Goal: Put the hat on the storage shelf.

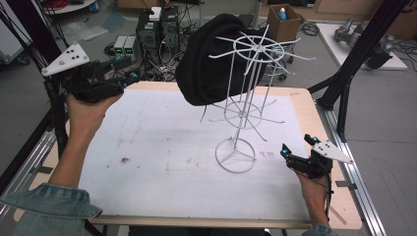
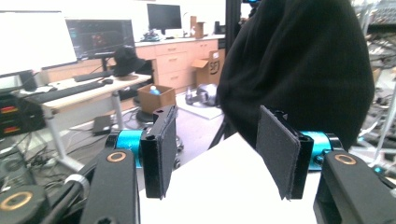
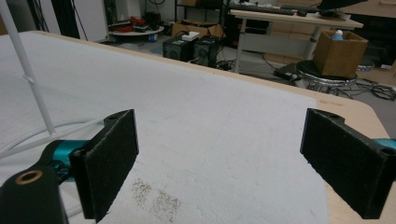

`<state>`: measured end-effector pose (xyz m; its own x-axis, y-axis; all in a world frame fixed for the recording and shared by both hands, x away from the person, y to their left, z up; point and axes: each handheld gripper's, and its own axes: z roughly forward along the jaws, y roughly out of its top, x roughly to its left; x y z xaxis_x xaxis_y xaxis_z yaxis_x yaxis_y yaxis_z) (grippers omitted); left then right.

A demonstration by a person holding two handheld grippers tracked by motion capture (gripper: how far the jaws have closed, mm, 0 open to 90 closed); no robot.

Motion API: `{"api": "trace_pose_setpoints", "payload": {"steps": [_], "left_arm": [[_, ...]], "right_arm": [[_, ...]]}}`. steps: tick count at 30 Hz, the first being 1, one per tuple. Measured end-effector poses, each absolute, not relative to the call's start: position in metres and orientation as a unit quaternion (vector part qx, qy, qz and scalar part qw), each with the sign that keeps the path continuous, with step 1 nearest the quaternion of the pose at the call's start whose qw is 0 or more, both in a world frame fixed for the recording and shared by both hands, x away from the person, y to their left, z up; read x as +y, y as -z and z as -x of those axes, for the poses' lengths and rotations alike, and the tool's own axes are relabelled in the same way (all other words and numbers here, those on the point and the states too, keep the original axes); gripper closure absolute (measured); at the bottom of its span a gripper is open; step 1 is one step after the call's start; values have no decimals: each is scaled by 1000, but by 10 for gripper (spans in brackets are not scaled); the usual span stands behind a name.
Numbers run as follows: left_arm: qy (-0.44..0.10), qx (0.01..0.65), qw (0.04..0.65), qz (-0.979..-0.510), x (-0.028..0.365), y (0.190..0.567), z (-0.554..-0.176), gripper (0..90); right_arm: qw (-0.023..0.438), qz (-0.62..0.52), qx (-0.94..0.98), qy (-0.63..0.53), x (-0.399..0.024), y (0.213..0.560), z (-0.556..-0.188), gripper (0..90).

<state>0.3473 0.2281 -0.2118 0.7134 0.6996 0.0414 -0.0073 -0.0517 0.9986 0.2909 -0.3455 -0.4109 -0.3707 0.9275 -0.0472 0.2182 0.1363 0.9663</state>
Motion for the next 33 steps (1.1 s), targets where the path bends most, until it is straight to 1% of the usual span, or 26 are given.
{"api": "trace_pose_setpoints", "payload": {"steps": [11,13,16,22,33], "left_arm": [[-295,296,626,-658,253,257,-338,433],[-296,305,625,-655,257,265,-337,412],[-292,316,630,-646,263,278,-334,404],[-300,330,621,-645,272,303,-328,356],[-299,357,612,-639,292,335,-325,335]], "right_arm": [[357,-434,661,-497,-347,411,-290,105],[358,-432,662,-496,-346,411,-291,105],[357,-432,661,-499,-345,410,-291,105],[354,-428,664,-501,-341,409,-293,106],[348,-423,670,-502,-334,409,-299,105]]}}
